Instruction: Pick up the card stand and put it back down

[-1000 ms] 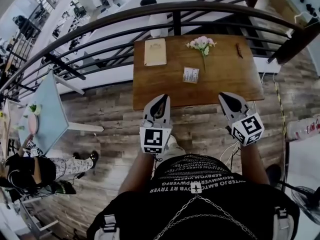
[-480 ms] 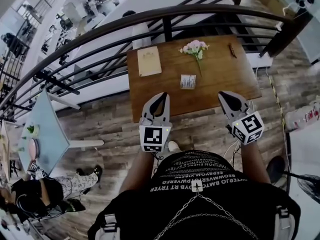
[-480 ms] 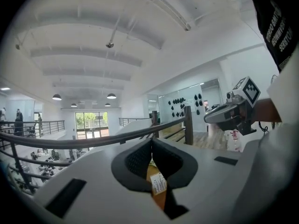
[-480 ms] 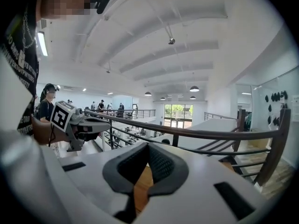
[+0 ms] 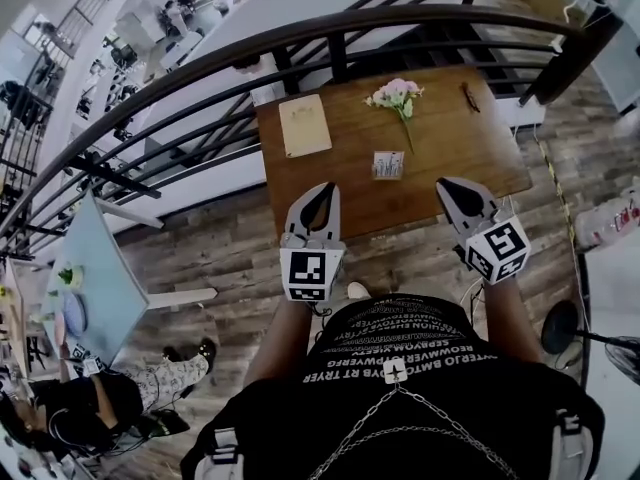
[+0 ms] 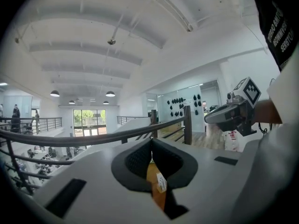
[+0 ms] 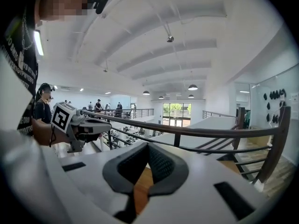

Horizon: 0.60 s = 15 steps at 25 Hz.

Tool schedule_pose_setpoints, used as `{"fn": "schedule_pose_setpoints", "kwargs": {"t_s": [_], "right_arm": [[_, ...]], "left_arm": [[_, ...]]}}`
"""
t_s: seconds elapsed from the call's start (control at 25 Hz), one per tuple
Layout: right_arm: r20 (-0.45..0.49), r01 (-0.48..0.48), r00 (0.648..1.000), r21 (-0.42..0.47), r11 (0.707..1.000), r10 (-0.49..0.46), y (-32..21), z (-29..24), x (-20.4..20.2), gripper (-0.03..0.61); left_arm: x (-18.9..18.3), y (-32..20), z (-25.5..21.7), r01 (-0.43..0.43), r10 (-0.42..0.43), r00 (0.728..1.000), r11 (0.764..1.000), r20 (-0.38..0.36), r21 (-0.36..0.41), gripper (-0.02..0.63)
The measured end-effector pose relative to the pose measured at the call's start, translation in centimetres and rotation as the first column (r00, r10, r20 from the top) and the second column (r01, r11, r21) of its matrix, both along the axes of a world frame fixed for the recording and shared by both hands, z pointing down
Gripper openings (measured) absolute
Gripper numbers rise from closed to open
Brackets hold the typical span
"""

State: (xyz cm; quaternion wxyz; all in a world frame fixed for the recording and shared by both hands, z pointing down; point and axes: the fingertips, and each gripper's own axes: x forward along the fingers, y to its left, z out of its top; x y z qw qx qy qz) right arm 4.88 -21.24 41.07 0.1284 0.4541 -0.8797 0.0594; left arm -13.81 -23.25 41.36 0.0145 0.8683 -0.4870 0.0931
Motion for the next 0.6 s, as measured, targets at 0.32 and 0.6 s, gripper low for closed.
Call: {"fn": "schedule_pose_setpoints", "kwargs": {"t_s": [0.32, 0.6], "right_arm": [[0.006, -0.007, 1.0, -0.077, 0.997, 0.008, -1.2, 3.3, 0.4, 0.014], [0.039, 0.017, 0.999, -0.103, 0.995, -0.013, -4.5, 5.1, 1.2, 0.014]], "left_arm": [[0.5, -1.1, 1.9, -0.009, 0.009, 1.0, 0.999, 0.012, -0.052, 0.028], [1.3, -3.2, 2.0, 0.019, -0.015, 0.997, 0.998, 0.071, -0.062, 0.028]]}}
